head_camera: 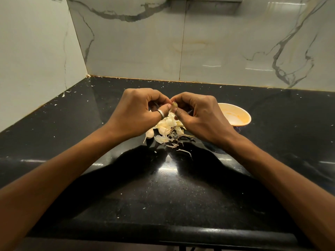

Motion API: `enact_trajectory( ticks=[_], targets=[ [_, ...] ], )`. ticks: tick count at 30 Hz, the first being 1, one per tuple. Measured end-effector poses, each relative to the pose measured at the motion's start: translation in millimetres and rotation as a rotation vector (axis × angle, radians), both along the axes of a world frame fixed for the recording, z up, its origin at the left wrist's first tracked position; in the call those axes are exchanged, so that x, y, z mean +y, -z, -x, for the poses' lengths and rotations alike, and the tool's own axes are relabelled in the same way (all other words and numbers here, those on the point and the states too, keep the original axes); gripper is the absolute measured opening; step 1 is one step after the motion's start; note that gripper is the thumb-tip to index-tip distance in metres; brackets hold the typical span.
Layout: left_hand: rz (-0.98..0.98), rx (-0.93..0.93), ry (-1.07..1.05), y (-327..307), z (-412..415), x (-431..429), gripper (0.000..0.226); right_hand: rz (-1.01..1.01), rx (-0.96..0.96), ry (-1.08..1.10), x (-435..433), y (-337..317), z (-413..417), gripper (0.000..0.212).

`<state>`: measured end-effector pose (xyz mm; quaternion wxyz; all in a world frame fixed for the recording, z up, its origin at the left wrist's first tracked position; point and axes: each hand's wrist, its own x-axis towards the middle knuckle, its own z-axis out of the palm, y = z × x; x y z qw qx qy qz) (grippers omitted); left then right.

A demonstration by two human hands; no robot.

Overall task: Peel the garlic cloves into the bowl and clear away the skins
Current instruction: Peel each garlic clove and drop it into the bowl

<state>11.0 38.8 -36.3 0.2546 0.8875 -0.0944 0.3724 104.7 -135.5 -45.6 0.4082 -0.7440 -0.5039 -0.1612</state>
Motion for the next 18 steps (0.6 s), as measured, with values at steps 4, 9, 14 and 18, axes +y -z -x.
enact_trajectory(
  ticks=[4, 9, 14, 18],
  targets=[
    [0.026, -0.010, -0.036, 3, -1, -3, 0.017, 0.015, -0.160, 0.056, 3, 2, 2, 0.019],
    [0.036, -0.013, -0.084, 4, -1, -6, 0.009, 0.072, -0.261, 0.098, 6, 4, 5, 0.017],
    [0.045, -0.010, -0.106, 3, -1, -10, 0.006, 0.088, -0.270, 0.139, 8, 5, 5, 0.020],
    [0.044, -0.005, -0.131, 6, -3, -11, 0.013, 0.099, -0.273, 0.151, 10, 6, 5, 0.021]
  ],
)
